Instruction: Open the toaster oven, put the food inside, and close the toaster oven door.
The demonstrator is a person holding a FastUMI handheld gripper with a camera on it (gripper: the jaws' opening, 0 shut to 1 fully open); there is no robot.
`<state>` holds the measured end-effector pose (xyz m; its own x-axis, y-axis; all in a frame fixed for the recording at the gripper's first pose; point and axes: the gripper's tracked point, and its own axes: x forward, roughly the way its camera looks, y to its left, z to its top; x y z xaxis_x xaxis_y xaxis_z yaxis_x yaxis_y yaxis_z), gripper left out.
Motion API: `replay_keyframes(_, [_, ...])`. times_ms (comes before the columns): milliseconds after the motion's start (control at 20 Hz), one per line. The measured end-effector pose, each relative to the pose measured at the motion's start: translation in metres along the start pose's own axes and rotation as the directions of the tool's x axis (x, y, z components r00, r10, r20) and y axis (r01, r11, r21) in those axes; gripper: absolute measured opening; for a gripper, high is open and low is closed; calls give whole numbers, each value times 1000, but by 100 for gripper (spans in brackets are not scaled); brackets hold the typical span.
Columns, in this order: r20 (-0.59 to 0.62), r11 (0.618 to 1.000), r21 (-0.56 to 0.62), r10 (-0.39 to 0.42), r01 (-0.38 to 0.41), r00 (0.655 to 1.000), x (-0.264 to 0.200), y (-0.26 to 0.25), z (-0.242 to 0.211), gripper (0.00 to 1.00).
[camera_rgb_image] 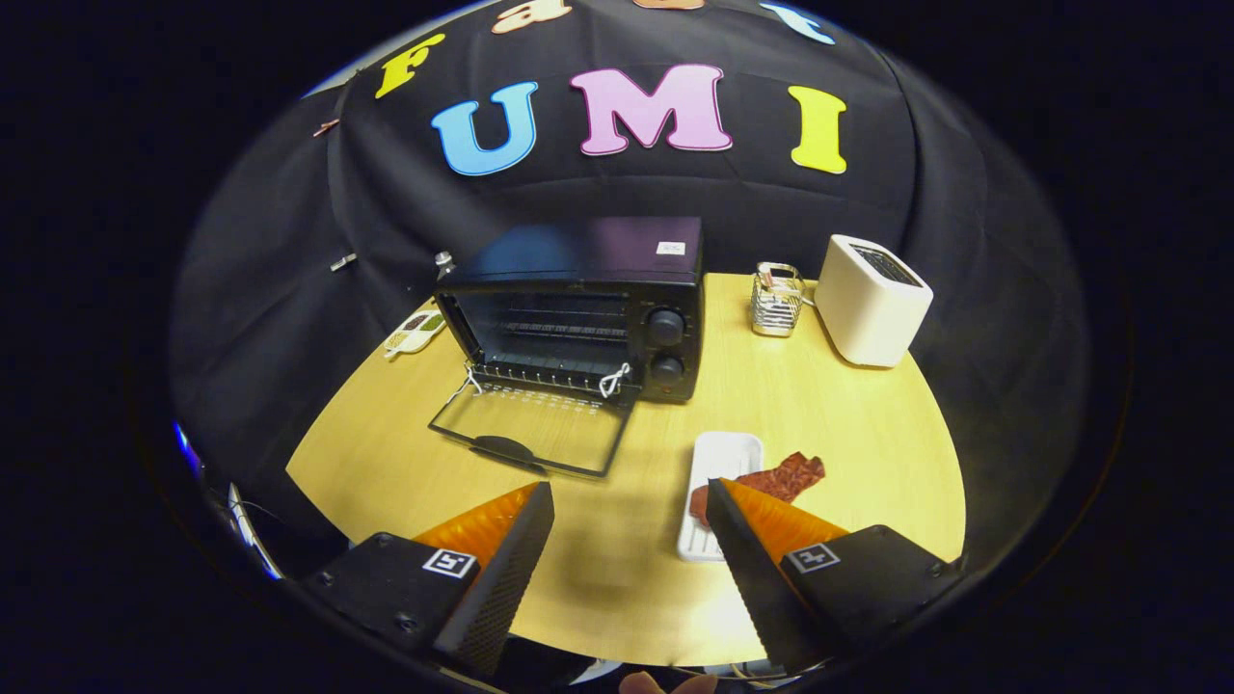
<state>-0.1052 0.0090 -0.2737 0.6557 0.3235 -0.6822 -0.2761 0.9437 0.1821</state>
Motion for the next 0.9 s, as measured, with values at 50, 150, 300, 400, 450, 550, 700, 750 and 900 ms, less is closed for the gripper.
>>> replay_keyframes(50, [-18, 1000, -7, 5, -5, 1000, 0, -15, 1, 100])
replay_keyframes(150, [-58, 1000, -14, 14, -15, 998, 2, -46, 2, 100])
replay_keyframes(300, [-155, 999, -2, 36, -37, 987, 19, -84, -4, 100])
replay_keyframes(400, [-217, 997, 8, 74, -74, 973, 35, -98, -9, 99])
replay_keyframes(450, [-252, 995, 14, 95, -95, 963, 43, -103, -14, 99])
replay_keyframes(550, [-336, 989, 35, 145, -142, 931, 56, -112, -25, 99])
replay_keyframes(700, [-428, 978, 72, 209, -197, 879, 77, -119, -40, 97])
replay_keyframes(750, [-449, 972, 89, 232, -216, 863, 84, -119, -44, 96])
replay_keyframes(900, [-516, 959, 123, 283, -257, 808, 97, -118, -58, 77])
